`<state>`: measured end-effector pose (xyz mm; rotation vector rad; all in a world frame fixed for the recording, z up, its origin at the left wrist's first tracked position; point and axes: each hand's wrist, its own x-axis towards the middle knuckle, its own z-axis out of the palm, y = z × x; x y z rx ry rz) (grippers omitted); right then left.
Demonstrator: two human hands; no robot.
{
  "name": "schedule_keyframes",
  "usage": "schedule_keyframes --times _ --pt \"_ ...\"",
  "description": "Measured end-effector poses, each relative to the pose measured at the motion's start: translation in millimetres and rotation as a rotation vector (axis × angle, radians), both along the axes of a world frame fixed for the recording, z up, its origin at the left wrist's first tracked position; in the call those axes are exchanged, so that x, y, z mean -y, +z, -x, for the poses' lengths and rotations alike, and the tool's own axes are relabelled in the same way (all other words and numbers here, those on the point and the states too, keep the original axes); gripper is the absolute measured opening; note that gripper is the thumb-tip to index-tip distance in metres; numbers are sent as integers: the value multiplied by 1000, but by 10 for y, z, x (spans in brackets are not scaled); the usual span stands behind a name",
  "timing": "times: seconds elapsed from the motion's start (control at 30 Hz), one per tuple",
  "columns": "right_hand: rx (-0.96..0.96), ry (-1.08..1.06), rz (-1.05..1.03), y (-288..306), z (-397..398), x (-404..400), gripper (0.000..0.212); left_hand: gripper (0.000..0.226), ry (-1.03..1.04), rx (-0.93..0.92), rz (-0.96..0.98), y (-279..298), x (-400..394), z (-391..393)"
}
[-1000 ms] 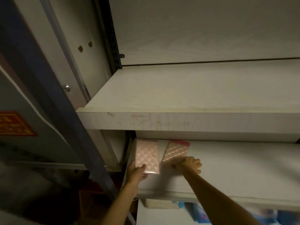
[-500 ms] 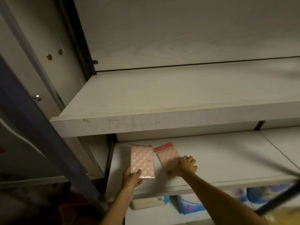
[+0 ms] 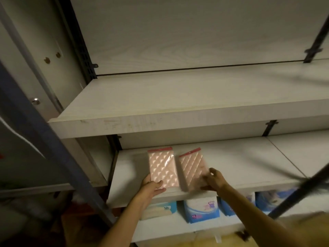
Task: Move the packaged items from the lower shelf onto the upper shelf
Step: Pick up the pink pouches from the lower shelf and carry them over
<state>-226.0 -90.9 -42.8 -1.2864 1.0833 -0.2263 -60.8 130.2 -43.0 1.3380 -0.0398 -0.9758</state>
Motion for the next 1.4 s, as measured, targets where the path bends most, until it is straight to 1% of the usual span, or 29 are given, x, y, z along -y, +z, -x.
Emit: schedule_keyframes --times 0.07,0.17,0.27,0.4,0.5,0.6,0.77,0.83,0.97,1.07,1.23,1.33,1.4 --pt "126 -37 -19 46 398 19 24 52 -42 10 12 5 112 196" --pt "204 -41 8 117 950 98 22 46 -125 50 20 54 324 584" --pt "235 -79 41 222 1443 252 23 44 -206 81 38 99 609 1025" --pt "264 -109 63 335 2148 451 17 43 -304 123 31 180 991 1642" --pt "283 -142 106 357 2695 646 23 41 -348 159 35 260 1295 2095" --pt "305 -183 143 447 3247 862 22 39 -400 197 49 340 1633 2582" --pt "348 -320 207 674 4135 1210 17 36 -499 256 86 579 2240 3415" --pt "355 -376 234 768 4458 1382 18 36 -532 284 121 708 2503 3718" --pt "365 -422 317 1060 4963 1769 24 34 -552 336 181 1072 3002 4220" --pt "386 -458 384 1372 5226 2125 23 32 -553 399 235 1378 3407 4501" --pt "416 -509 490 1933 5420 2812 18 28 -485 530 316 1895 4133 4810" --pt "436 -487 548 2282 5473 3255 17 23 -413 647 361 2210 4555 4973" --pt "449 -461 574 2514 5498 3556 16 25 -369 713 393 2406 4819 5063"
